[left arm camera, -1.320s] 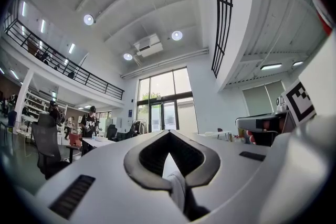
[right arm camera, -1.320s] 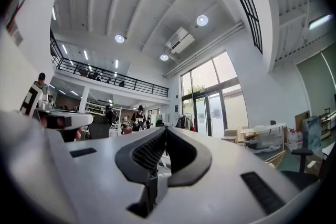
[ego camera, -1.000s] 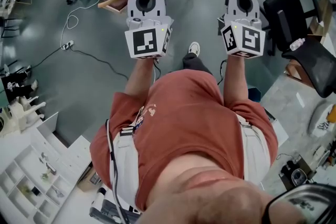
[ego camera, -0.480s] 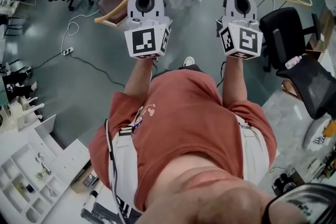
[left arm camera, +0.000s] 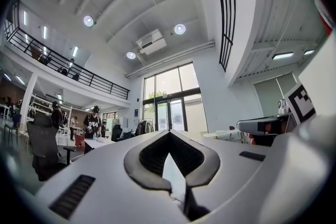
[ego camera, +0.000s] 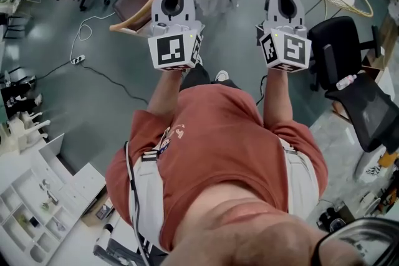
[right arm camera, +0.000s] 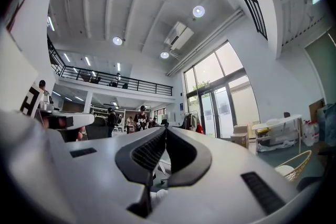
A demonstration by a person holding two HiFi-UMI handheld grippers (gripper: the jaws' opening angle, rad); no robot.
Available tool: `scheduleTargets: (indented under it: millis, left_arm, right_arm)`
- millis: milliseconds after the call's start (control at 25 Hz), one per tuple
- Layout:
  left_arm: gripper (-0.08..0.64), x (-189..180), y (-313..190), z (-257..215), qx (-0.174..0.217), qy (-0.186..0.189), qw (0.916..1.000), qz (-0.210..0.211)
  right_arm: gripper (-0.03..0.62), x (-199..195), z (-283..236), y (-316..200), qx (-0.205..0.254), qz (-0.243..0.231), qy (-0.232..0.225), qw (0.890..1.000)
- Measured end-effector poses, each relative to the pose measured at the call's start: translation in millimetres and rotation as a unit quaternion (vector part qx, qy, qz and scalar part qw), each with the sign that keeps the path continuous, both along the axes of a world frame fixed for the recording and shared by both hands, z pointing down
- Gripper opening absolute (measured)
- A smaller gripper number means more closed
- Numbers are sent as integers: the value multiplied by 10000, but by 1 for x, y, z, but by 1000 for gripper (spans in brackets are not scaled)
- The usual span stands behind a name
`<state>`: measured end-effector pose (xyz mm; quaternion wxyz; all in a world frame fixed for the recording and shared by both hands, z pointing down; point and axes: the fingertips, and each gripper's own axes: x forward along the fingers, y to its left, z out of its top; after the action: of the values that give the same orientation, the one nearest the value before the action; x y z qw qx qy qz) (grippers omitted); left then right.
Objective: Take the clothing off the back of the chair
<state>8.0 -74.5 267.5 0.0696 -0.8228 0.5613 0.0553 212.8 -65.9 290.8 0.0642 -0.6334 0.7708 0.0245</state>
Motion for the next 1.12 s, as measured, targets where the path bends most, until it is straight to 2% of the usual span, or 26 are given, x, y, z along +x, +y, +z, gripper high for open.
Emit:
scheduleTargets:
  millis: [440,880,1120]
  left_arm:
    - [14,-41,-87,14,10,105,9999,23]
    - [14,-110,-187,10,37,70,10000,30]
    - [14,-120,-220,11,-10,94,9998,153]
  right_arm:
    - [23,-43,10,-84,-125,17,246,9996]
    - [23,-117,1,-185,-86,1,363,9993]
    - [23,-135,1,-214,-91,74,499,9987]
